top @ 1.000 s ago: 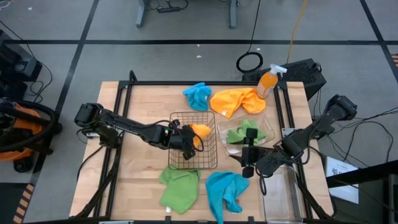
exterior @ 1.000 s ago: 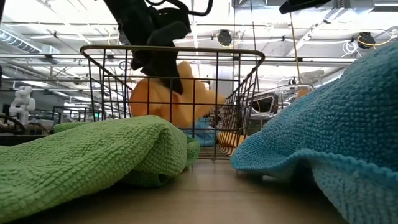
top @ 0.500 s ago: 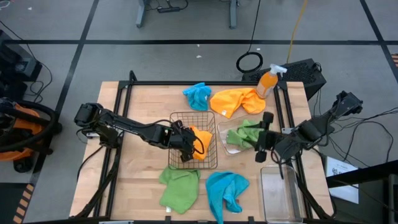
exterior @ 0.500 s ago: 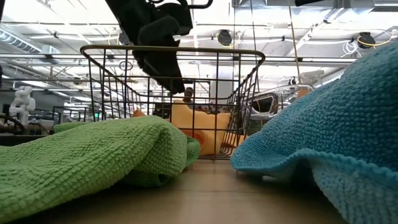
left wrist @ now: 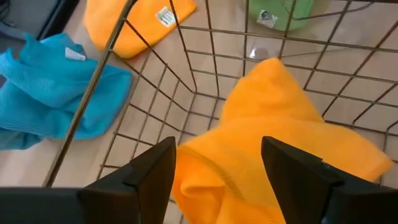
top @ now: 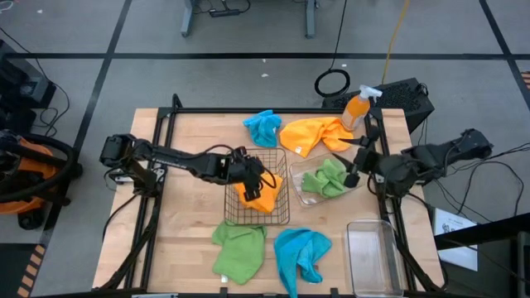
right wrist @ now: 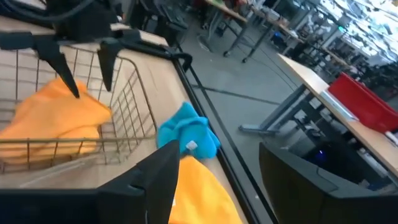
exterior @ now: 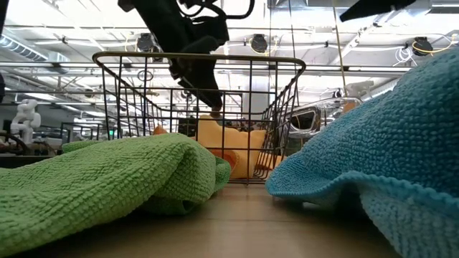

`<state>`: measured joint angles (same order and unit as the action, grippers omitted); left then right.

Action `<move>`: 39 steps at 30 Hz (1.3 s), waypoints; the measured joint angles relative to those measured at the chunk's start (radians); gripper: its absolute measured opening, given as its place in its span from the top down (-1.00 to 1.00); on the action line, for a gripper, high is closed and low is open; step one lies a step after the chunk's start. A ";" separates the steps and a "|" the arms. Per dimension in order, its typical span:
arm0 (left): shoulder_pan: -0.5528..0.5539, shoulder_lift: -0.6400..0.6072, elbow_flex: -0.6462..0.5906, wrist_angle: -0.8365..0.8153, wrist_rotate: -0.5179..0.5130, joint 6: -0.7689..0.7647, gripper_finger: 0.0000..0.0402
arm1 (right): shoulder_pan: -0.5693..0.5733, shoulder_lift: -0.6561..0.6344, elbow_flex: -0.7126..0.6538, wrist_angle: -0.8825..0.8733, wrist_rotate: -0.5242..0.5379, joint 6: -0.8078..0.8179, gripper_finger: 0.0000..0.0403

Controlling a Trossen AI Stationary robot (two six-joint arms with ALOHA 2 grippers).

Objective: Sort microfiber towel by color & place in baskets
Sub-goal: Put the yellow towel into the wire basket

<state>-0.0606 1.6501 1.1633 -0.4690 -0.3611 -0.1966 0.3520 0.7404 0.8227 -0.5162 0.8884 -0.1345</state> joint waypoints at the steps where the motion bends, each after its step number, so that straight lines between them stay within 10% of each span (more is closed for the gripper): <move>1: 0.008 0.000 0.000 0.001 0.005 0.002 -0.19 | -0.020 -0.007 -0.023 0.050 -0.024 -0.031 -0.03; 25: 0.053 0.000 0.000 0.097 0.045 0.060 -0.19 | -0.627 0.113 -0.183 0.389 -0.610 -0.116 0.15; 39: 0.052 0.000 -0.001 0.104 0.045 0.074 -0.19 | -0.783 0.385 -0.183 0.499 -0.706 -0.048 0.15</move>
<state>-0.0086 1.6501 1.1622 -0.3648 -0.3157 -0.1226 -0.4310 1.1258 0.6392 -0.0167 0.1829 -0.1824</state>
